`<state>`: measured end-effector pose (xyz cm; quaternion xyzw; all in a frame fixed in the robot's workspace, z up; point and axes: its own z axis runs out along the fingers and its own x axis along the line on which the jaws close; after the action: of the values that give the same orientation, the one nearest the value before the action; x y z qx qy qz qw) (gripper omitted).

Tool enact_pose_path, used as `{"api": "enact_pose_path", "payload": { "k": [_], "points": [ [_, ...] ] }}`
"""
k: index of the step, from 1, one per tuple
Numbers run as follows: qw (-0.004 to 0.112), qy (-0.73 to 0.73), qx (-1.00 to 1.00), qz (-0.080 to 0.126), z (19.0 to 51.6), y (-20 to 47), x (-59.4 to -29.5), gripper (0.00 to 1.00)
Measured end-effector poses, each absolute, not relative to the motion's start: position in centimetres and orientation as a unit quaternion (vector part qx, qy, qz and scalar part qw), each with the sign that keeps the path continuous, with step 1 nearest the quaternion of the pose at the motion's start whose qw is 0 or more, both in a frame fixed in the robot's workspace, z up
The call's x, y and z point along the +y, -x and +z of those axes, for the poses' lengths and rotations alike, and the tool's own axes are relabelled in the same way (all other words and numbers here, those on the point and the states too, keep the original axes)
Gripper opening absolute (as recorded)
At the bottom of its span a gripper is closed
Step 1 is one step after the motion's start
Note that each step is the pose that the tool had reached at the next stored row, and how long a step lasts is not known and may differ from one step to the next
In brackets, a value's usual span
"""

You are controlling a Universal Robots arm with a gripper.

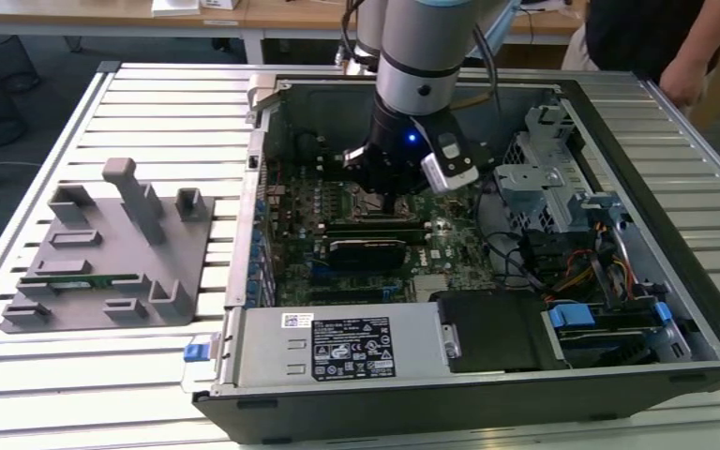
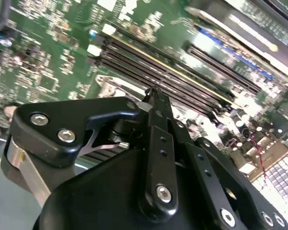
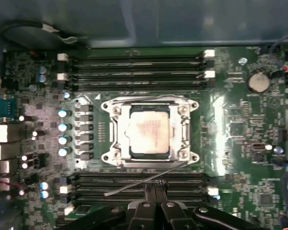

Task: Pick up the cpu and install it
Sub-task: 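Install the second cpu locking lever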

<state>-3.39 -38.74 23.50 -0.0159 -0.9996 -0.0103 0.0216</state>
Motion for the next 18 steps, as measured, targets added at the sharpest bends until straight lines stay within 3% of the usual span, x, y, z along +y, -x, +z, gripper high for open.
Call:
{"api": "enact_pose_path", "payload": {
  "k": [18],
  "points": [
    [0.022, 0.014, -0.999, -0.018, 22.1, 5.7, -38.7, 0.11]
  ]
}}
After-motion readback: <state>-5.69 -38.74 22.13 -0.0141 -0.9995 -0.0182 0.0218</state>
